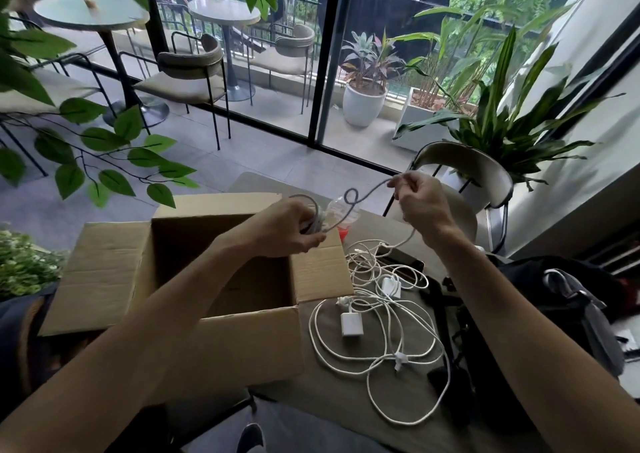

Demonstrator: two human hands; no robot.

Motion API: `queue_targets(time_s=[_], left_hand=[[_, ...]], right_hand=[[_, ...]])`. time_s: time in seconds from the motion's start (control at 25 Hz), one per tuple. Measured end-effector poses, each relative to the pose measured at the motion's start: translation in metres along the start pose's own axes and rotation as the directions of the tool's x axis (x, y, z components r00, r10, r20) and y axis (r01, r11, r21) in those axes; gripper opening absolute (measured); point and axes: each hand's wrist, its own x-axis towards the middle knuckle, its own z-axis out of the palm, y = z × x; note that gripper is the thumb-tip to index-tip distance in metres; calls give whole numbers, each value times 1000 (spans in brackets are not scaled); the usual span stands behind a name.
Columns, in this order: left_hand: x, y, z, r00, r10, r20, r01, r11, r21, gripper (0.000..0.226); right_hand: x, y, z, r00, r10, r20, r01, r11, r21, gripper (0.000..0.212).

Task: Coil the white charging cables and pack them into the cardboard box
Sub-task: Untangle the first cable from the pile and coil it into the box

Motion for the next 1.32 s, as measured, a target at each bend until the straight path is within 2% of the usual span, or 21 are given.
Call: queue_targets(time_s=[0.04, 0.08, 0.12, 0.16, 0.2, 0.28, 0.36, 0.44, 0.48, 0.56, 0.64, 0.72, 0.8, 0.88, 0.92, 0.96, 1.0, 1.08, 1.2, 1.28, 1.32], left_hand=[[2, 1, 3, 998, 28, -50, -20, 987, 159, 29], [4, 3, 5, 990, 40, -137, -4, 967, 254, 30], [6, 4, 8, 974, 39, -223, 29, 956, 293, 29], [7, 6, 10, 960, 35, -277, 49, 955, 292, 29], [9, 7, 13, 955, 42, -293, 43, 961, 275, 30], [11, 10, 19, 959, 62, -276, 14, 964, 267, 29], [10, 14, 23, 951, 85, -297, 14, 949, 314, 27], [9, 14, 28, 941, 87, -326, 36, 935, 352, 25], [9, 13, 30, 942, 80, -325, 47, 930, 366, 23], [9, 13, 34, 951, 60, -304, 67, 918, 391, 21], [8, 12, 36, 945, 67, -321, 73, 911, 406, 19], [7, 9, 34, 942, 44, -332, 108, 899, 425, 18], [7, 7, 29, 946, 12, -325, 136, 895, 426, 20], [8, 1, 20, 978, -29, -208, 76, 973, 219, 23], [9, -1, 14, 995, -66, -76, 64, 998, -30, 22], [9, -2, 8, 994, -86, 72, 105, 941, -321, 21], [8, -1, 4, 980, -82, 184, 172, 814, -555, 23], [4, 3, 2, 957, -5, 290, 254, 500, -828, 20], [6, 14, 9, 950, 218, 222, 221, 28, -975, 21], [11, 20, 11, 969, 214, 124, 159, -152, -976, 36], [14, 21, 10, 984, 161, 81, 112, -190, -975, 39]], right_hand=[[-1, -1, -1, 993, -30, 116, 51, 982, -182, 24], [-5, -3, 0, 948, -11, 318, 135, 919, -370, 22], [-12, -7, 5, 852, 54, 521, 253, 829, -500, 20], [-20, -10, 12, 758, 98, 644, 355, 767, -535, 19], [-26, -14, 19, 723, 70, 688, 413, 754, -511, 20], [-31, -23, 30, 799, -103, 592, 414, 809, -418, 31], [-28, -27, 32, 893, -251, 373, 396, 831, -391, 47], [-25, -27, 31, 894, -366, 257, 445, 782, -436, 55], [-26, -28, 32, 884, -385, 265, 466, 771, -435, 55], [-30, -29, 35, 869, -346, 354, 456, 838, -299, 39], [-32, -33, 35, 880, -309, 361, 370, 923, -111, 22], [-28, -35, 28, 907, -246, 342, 212, 968, 134, 20], [-23, -36, 18, 901, -182, 395, 27, 930, 368, 20], [-12, -32, 8, 948, -89, 305, -24, 936, 350, 27], [-5, -26, 3, 979, -55, 198, 8, 974, 226, 30], [3, -17, -1, 994, -54, 99, 48, 997, 62, 31], [8, -9, -3, 995, -77, 56, 81, 994, -73, 29], [7, 3, 2, 982, -146, 118, 162, 977, -136, 21], [-9, 5, 24, 910, -284, 302, 325, 941, -97, 17], [-22, 1, 36, 845, -320, 428, 399, 910, -108, 30], [-28, -2, 38, 803, -324, 500, 438, 890, -128, 33]])
